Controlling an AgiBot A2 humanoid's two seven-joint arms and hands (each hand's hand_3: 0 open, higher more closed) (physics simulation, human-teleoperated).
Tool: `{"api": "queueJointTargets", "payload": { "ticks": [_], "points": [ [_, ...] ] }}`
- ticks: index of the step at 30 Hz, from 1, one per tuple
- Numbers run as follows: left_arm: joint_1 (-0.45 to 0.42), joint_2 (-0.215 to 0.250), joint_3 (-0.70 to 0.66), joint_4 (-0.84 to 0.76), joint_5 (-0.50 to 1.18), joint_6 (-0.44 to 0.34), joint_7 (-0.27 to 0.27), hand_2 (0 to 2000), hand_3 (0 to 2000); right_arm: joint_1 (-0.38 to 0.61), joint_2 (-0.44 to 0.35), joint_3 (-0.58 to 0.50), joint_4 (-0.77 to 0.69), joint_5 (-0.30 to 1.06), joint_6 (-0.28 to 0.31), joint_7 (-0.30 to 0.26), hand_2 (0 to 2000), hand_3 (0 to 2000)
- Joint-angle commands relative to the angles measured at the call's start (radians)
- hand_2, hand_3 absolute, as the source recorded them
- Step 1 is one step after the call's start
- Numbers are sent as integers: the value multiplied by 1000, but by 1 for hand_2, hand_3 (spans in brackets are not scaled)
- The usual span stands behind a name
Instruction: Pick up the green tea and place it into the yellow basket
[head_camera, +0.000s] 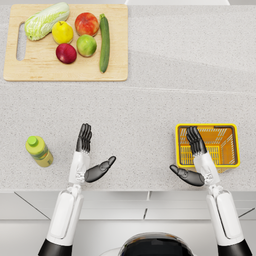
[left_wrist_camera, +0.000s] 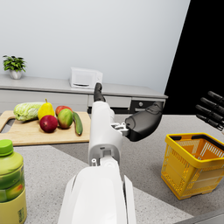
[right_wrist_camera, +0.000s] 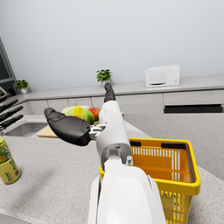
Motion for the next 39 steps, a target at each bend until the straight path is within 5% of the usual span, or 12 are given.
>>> {"api": "queueJointTargets", "payload": {
  "ticks": [1, 11, 16, 26, 31, 39],
  "points": [
    [0, 0, 0, 0, 0, 0, 0, 0, 0, 0, 0, 0, 0, 0, 0, 0, 0, 0],
    [2, 1, 30, 16, 0, 0, 0, 0, 0, 2, -1, 30, -16, 0, 0, 0, 0, 0],
    [75, 40, -117, 23, 44, -82, -82, 0, 0, 71, -41, -111, 21, 0, -81, 82, 0, 0],
    [79, 51, -428, 77, 428, -100, -100, 0, 0, 59, -57, -329, 28, 383, -99, 100, 0, 0],
    [47, 71, -579, 122, 461, -101, -100, 0, 0, 65, -63, -329, 17, 416, -100, 101, 0, 0],
    [25, 85, -518, 360, 468, -101, -101, 0, 0, 62, -75, -284, 47, 424, -100, 101, 0, 0]
  ]
}}
